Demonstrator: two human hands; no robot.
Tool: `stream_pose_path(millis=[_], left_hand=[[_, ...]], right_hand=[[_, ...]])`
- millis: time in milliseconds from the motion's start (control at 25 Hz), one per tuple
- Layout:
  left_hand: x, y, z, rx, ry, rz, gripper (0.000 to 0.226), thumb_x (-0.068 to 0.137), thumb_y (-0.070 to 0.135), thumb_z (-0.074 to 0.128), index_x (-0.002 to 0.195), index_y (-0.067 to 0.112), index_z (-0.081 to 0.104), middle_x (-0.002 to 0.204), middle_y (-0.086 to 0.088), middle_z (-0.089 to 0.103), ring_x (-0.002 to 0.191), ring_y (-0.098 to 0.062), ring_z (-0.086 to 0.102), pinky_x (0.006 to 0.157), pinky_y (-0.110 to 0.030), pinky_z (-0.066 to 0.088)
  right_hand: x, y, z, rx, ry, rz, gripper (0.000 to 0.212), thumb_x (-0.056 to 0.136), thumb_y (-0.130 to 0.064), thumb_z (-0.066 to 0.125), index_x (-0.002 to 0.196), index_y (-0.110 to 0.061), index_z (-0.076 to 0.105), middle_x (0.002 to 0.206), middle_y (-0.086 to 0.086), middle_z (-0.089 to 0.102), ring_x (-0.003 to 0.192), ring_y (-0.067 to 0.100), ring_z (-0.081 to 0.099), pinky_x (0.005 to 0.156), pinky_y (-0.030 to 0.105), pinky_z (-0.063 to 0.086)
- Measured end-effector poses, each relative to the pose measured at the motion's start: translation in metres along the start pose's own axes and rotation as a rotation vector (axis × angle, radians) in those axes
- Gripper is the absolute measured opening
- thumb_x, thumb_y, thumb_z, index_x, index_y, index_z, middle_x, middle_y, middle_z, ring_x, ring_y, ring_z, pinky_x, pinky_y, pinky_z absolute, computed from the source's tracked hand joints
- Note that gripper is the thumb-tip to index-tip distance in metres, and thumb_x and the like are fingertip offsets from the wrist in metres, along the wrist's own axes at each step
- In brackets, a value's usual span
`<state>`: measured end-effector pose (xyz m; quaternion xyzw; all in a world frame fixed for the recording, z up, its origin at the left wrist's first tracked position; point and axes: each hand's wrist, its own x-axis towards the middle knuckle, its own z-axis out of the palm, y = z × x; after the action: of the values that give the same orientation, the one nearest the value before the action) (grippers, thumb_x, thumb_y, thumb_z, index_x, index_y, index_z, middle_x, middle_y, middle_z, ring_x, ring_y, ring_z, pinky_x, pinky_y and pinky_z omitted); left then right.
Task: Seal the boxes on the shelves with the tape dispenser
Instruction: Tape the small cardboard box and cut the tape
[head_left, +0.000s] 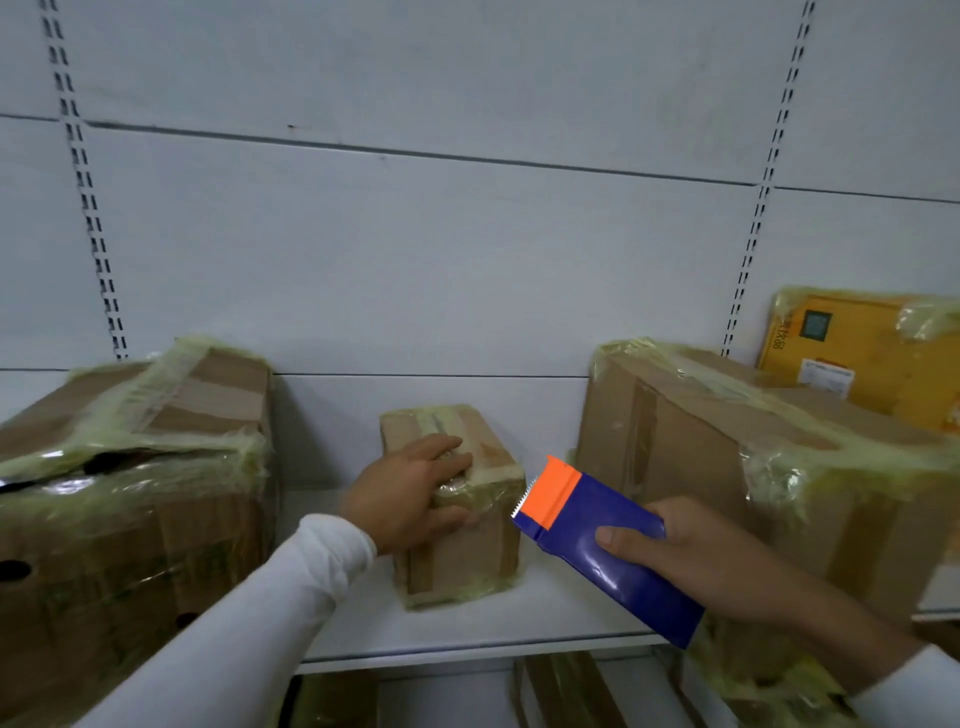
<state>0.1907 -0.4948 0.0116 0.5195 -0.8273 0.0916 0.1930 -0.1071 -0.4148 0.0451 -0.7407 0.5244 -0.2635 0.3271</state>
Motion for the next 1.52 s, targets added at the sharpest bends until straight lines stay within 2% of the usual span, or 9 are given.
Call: stream_pose_path(millis=[240,320,520,760,880,1080,1280,1400,1520], left_hand=[[-0.002,-0.012,-0.016,-0.114,-0.099,0.005,0.081,0.071,0.053,0.074,0.142,0.032,0.039,0.150,0.011,0.035,0.138,-0.007,0.030,0.110,-0.023,0.028],[-0.012,-0.011,-0.026,-0.225,-0.031,-0.019,0.078,0.073,0.049,0.075,0.141,0.029,0.041,0.147,0.007,0.041,0.133,-0.012,0.040,0.108,-0.025,0.033],[-0.052,-0.003,-0.045,-0.532,0.257,-0.034,0.041,0.084,0.030,0.069,0.122,0.015,0.062,0.118,0.002,0.065,0.106,-0.011,0.061,0.095,-0.026,0.047],[-0.074,0.004,-0.045,-0.818,0.053,-0.157,0.035,0.095,0.011,0.053,0.130,0.010,0.053,0.118,-0.002,0.065,0.108,-0.010,0.061,0.095,-0.030,0.050],[-0.081,0.002,-0.046,-0.981,0.025,-0.165,0.027,0.098,0.006,0.046,0.121,0.007,0.060,0.108,-0.011,0.068,0.096,-0.016,0.065,0.085,-0.029,0.053],[-0.085,0.004,-0.042,-0.992,0.106,-0.240,0.013,0.094,0.000,0.050,0.093,-0.003,0.063,0.078,-0.016,0.061,0.070,-0.017,0.057,0.069,-0.027,0.051],[-0.079,0.007,-0.039,-0.988,0.261,-0.329,0.014,0.092,0.003,0.054,0.083,0.006,0.063,0.069,-0.012,0.056,0.061,-0.013,0.051,0.060,-0.023,0.047],[-0.075,-0.001,-0.033,-1.032,0.420,-0.482,0.017,0.091,0.005,0.056,0.078,0.012,0.064,0.063,-0.001,0.057,0.056,-0.012,0.050,0.055,-0.021,0.046],[-0.069,-0.006,-0.024,-0.992,0.481,-0.611,0.018,0.091,0.008,0.056,0.076,0.015,0.064,0.061,0.004,0.057,0.054,-0.010,0.050,0.053,-0.021,0.046]], right_hand=[[0.008,-0.007,0.011,0.060,-0.088,-0.071,0.028,0.092,-0.039,0.063,0.074,-0.017,0.061,0.058,-0.005,0.067,0.047,0.003,0.061,0.045,0.011,0.041],[0.011,-0.008,0.013,0.029,-0.126,-0.104,0.030,0.088,-0.045,0.064,0.083,-0.016,0.063,0.069,-0.003,0.072,0.056,0.007,0.067,0.050,0.014,0.047],[0.020,-0.021,0.017,0.003,-0.208,-0.178,0.043,0.083,-0.054,0.066,0.090,-0.012,0.064,0.081,0.006,0.074,0.070,0.020,0.072,0.059,0.019,0.052],[0.036,-0.044,0.039,-0.089,-0.279,-0.272,0.032,0.082,-0.051,0.066,0.087,-0.019,0.065,0.078,-0.002,0.074,0.065,0.011,0.071,0.055,0.014,0.049],[0.043,-0.048,0.046,-0.126,-0.294,-0.295,0.028,0.087,-0.045,0.068,0.088,-0.018,0.066,0.079,0.000,0.074,0.067,0.015,0.071,0.056,0.017,0.051],[0.046,-0.049,0.046,-0.177,-0.338,-0.273,0.031,0.087,-0.047,0.067,0.090,-0.016,0.066,0.084,0.000,0.075,0.074,0.018,0.072,0.062,0.024,0.053],[0.051,-0.062,0.019,-0.224,-0.415,-0.254,0.041,0.083,-0.057,0.067,0.092,-0.017,0.068,0.085,0.004,0.076,0.074,0.021,0.073,0.064,0.029,0.054],[0.051,-0.066,-0.024,-0.320,-0.385,-0.242,0.043,0.082,-0.064,0.065,0.088,-0.022,0.069,0.079,0.003,0.075,0.065,0.016,0.070,0.059,0.024,0.050],[0.051,-0.059,-0.048,-0.377,-0.373,-0.178,0.043,0.082,-0.064,0.061,0.088,-0.023,0.070,0.080,0.004,0.075,0.067,0.023,0.069,0.062,0.027,0.047]])
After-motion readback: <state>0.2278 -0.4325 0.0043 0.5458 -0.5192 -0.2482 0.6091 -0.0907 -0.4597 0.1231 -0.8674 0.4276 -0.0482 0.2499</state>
